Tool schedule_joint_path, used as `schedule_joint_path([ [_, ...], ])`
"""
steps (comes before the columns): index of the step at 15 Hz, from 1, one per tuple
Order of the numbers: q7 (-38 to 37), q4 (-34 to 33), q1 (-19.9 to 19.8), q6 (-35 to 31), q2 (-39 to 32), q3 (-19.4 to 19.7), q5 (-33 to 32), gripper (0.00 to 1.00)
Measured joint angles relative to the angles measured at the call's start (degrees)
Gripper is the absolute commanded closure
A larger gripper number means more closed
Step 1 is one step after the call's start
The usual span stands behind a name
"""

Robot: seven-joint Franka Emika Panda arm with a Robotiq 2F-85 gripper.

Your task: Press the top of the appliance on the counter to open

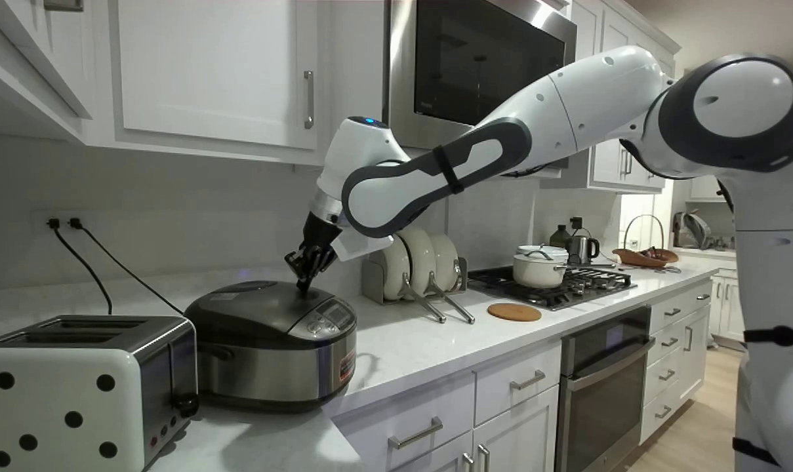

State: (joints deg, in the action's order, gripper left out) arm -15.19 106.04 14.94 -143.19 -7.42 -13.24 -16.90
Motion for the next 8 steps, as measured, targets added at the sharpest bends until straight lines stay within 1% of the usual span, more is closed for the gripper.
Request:
schedule_joint_path([
  [3, 0.00, -0.13, 0.05, 1.35, 0.15, 0.00, 0.00, 0.98],
  [8, 0.00, -0.15, 0.17, 7.51, 1.18, 0.00, 0.27, 0.99],
])
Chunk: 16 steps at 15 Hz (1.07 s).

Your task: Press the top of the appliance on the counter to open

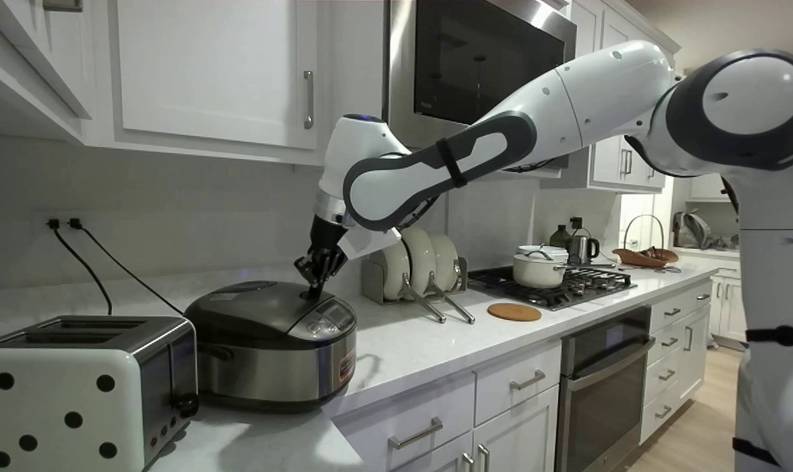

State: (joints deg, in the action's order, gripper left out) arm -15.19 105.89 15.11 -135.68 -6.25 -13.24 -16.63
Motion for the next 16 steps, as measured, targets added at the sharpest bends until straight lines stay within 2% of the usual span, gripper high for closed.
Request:
schedule_joint_path([
  [13, 0.08, -0.30, 0.12, 1.32, 0.32, 0.00, 0.95, 0.98],
  [16, 0.10, -0.82, 0.39, 3.78, 1.89, -0.03, 1.41, 0.98],
])
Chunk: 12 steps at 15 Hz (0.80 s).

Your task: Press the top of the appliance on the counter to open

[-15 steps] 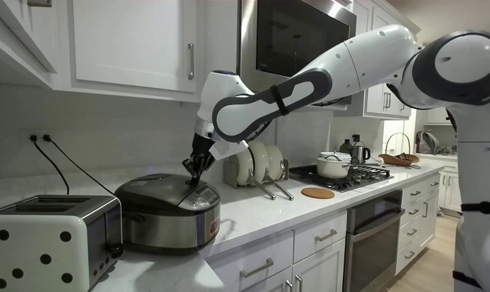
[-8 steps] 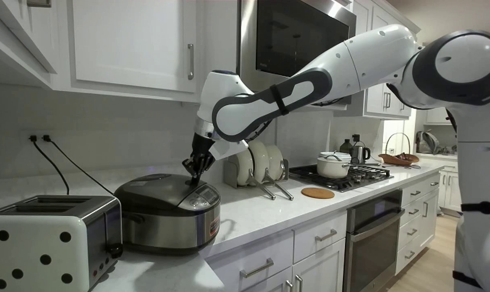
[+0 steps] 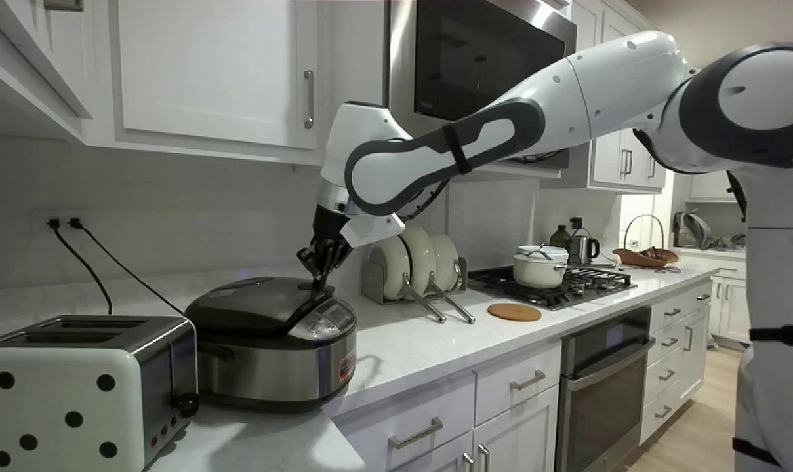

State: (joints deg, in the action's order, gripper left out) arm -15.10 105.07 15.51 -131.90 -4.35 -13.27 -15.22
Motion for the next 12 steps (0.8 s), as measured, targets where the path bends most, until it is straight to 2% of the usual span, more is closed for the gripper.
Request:
schedule_joint_path([
  [12, 0.14, -2.64, 0.02, 17.03, 9.62, -1.14, 1.54, 0.98],
])
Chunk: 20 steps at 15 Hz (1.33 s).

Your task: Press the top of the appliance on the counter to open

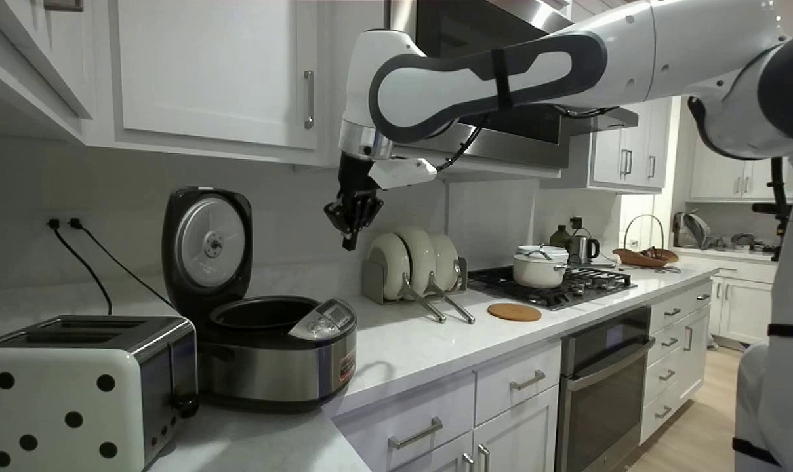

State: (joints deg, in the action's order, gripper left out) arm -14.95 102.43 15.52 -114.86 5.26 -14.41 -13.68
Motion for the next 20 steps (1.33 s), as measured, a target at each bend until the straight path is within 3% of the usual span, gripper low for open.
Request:
schedule_joint_path([
  [9, 0.04, -0.97, -2.13, 12.77, 7.75, 0.82, 4.06, 0.99],
  [20, -1.37, -0.99, -7.80, 26.88, 16.89, 3.42, 6.19, 1.00],
])
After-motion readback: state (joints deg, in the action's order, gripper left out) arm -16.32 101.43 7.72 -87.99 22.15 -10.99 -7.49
